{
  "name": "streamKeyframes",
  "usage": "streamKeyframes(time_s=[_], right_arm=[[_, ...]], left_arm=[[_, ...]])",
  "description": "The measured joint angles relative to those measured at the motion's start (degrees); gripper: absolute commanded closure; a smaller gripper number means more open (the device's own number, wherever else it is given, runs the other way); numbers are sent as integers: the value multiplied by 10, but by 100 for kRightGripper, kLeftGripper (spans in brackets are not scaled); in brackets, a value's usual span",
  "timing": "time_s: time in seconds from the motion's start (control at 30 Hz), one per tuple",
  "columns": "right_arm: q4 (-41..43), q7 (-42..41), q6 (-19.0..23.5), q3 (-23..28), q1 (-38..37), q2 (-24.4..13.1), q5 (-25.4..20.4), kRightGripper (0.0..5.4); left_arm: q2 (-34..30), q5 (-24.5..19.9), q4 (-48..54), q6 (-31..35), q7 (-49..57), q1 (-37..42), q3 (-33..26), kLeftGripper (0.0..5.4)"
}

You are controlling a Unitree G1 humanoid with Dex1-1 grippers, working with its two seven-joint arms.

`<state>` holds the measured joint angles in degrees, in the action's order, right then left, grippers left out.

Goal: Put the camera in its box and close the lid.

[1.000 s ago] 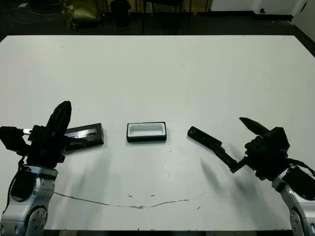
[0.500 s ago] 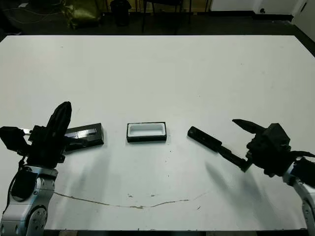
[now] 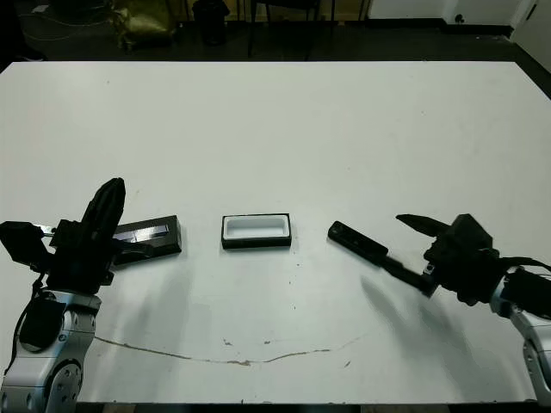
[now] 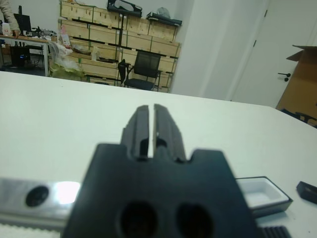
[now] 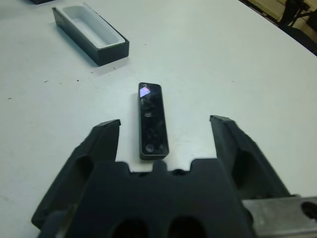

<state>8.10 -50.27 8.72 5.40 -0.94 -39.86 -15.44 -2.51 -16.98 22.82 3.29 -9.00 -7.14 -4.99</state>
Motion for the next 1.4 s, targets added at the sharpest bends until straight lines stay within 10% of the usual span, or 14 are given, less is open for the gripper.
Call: streamKeyframes(time_s=[0.23, 0.47, 0.83, 1.23, 1.4], right_arm=[[1, 0, 17, -20, 3, 1, 2, 220], [-2, -1, 11, -27, 4, 1, 5, 146], [-64, 3, -6, -48, 22, 12, 25, 267], [-124, 3, -24, -58, 65, 18, 34, 33], [-175, -5, -72, -70, 90, 24, 37, 100]], left_arm=[[0, 0, 0, 0, 0, -1, 0, 540], [0, 1, 0, 0, 1, -1, 0, 540], [0, 1, 0, 0, 0, -2, 0, 540], [0, 0, -2, 3, 0, -2, -1, 540], [0, 0, -2, 3, 0, -2, -1, 540]])
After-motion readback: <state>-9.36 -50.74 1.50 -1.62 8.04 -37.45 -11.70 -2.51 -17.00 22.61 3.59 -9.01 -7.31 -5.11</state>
